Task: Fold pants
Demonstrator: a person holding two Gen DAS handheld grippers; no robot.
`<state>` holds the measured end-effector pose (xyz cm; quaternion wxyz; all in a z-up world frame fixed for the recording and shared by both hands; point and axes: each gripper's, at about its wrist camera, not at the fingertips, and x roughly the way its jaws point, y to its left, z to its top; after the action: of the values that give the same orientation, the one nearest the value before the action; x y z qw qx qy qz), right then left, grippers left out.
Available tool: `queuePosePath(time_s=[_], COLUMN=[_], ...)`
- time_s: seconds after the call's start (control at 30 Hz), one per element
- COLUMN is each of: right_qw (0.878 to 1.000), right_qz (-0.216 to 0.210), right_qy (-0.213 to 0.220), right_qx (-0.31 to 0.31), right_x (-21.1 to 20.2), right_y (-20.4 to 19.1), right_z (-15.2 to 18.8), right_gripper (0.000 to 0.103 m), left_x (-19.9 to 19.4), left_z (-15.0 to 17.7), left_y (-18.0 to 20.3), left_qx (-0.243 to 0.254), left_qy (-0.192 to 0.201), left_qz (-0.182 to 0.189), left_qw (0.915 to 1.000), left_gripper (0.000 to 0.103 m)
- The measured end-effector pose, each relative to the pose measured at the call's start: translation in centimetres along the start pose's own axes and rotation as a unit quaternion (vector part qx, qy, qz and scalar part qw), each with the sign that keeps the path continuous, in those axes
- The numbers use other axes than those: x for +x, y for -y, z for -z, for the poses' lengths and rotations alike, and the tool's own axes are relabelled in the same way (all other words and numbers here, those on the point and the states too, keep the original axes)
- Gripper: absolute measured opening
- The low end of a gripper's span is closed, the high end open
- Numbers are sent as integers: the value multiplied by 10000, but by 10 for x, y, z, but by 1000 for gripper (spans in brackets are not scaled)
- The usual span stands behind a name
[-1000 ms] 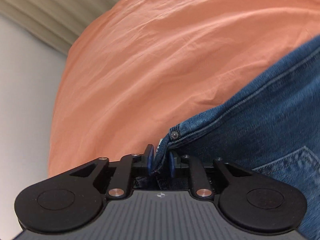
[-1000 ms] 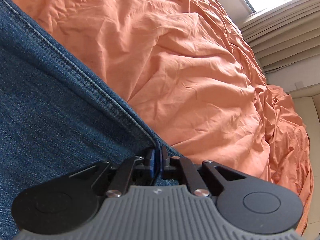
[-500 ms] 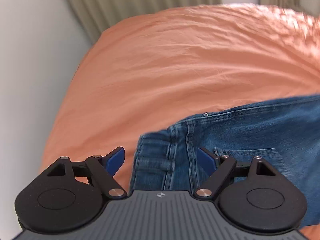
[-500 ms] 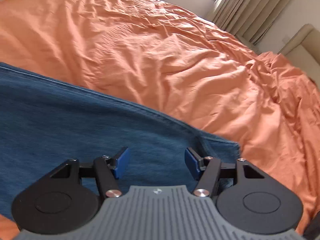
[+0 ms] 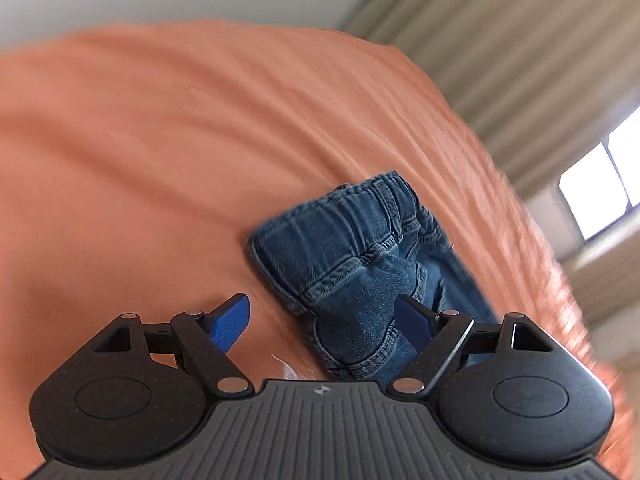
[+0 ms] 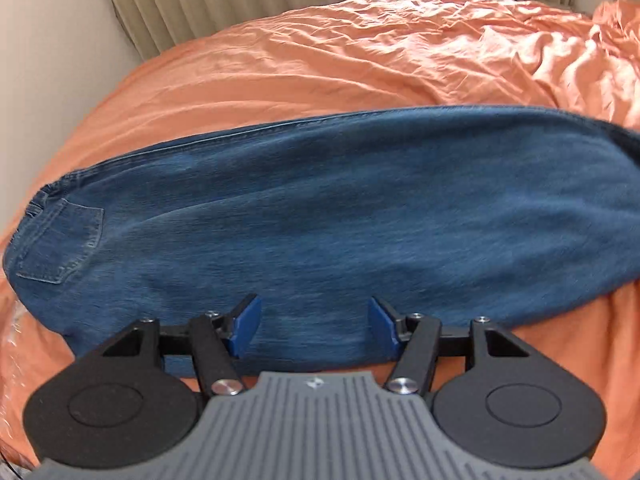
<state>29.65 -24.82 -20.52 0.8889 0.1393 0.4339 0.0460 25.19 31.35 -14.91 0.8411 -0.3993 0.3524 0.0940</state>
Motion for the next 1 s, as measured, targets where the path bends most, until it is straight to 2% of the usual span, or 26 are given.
queuePosePath(time_s=[0.1,0.2,0.3,0.37,0.4,0.5,0.57,0.63,0.67,0.77,0.83,0.93,1.0], right_qw=[10000,9999,9996,9995,9994,9991,9989,9987,9987,9988,9989,9990,9990], right_qz=[-5,145,272,322,345,407,442,477,482,461,449,432,445], right_qy=[43,36,-4,9,16,55,61,69,75,85,74,79,83], right_qx=[90,-71,-111,-33,-4,-74,-145,-176,-169,-127,-125,-80,-28], right_x=[1,4,9,11,13,15,17,18,18,17,15,12,9], right_y=[-10,-15,-14,-14,-14,-18,-21,-22,-22,-21,-21,-17,-14], right_z=[2,1,0,1,0,2,2,4,3,4,4,4,4], right_gripper=[56,56,56,57,58,58,58,58,58,58,58,56,55], left_x=[17,35,48,59,64,72,70,62,56,32,16,-8,-12], left_z=[9,9,0,-5,-6,-5,-5,-3,-2,-3,-1,3,6], left_y=[-19,-28,-25,-23,-23,-23,-19,-13,-6,18,42,74,87], left_qx=[-890,-1447,-1550,-1537,-1524,-1440,-1298,-1138,-996,-365,194,881,1270], left_qy=[191,263,274,211,188,198,227,338,433,799,1024,1350,1492], left_qz=[339,635,754,668,627,586,471,342,254,229,148,32,-179], left_qw=[9953,9871,9847,9856,9862,9876,9902,9923,9938,9959,9944,9869,9805], left_gripper=[96,96,96,96,94,80,60,47,33,24,22,21,21])
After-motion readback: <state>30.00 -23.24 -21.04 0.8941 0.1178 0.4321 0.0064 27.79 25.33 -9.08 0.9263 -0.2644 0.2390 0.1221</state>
